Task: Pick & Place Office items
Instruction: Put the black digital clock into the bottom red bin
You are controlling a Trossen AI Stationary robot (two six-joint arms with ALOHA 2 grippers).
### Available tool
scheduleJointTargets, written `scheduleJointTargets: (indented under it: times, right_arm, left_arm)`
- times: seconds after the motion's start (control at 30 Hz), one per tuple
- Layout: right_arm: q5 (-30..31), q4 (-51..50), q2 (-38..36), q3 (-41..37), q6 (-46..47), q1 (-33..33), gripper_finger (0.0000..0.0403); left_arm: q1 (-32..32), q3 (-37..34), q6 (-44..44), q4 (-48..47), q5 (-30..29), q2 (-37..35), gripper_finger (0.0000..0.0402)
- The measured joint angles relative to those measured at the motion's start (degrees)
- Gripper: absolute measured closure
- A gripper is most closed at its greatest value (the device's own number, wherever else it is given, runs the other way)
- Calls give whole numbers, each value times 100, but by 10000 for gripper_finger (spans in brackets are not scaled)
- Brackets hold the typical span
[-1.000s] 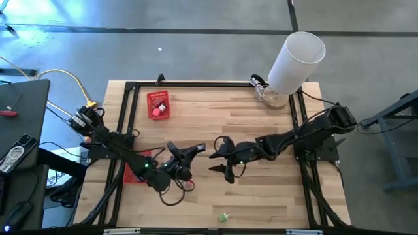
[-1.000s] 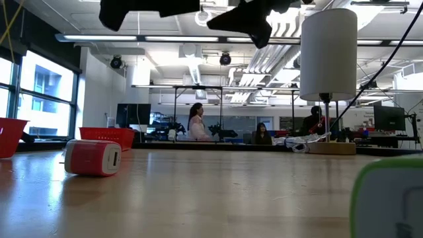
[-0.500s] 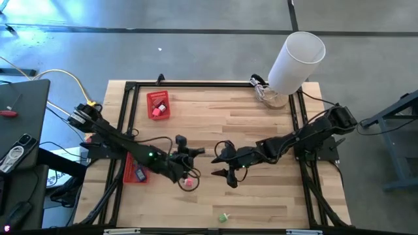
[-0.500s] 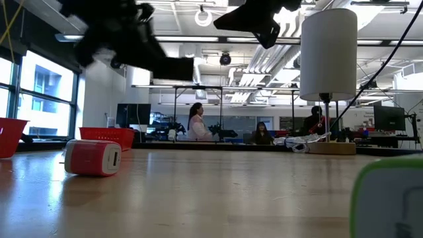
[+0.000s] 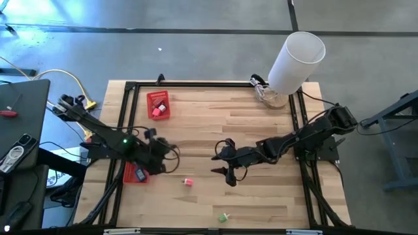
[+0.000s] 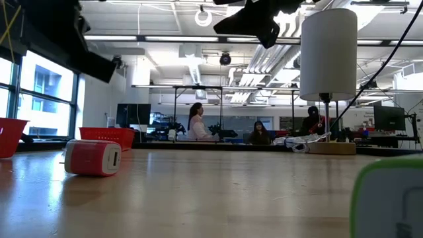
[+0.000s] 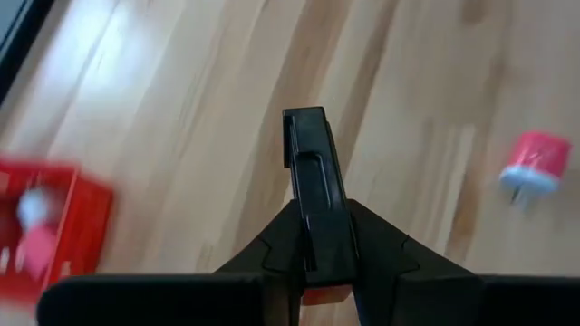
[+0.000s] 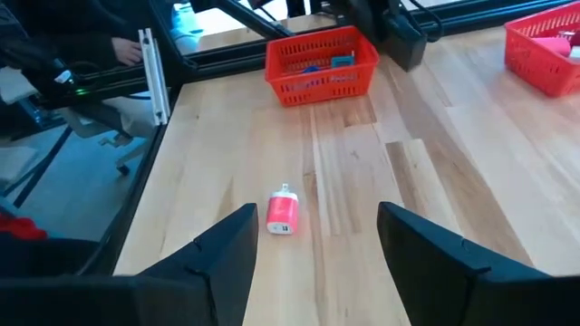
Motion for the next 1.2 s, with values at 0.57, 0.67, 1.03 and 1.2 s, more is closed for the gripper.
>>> scheduleJointTargets:
  times: [0.57,0.67,1.03,1.2]
  right_arm:
    - [-43,24,-4,2,-129,-74,188]
    - [-44,15,-4,2,-149,-74,188]
    - [-43,29,-4,2,-149,-74,188]
    - [-45,33,-4,4,-101,-71,188]
  left_arm:
    - [-407,261,-3853,-3026,2322,733,348]
    - [-591,281,-4147,-3027,2605,876,348]
    - [-1291,288,-4504,-2871,3031,1478,346]
    - [-1290,288,-4068,-2686,3199,1830,346]
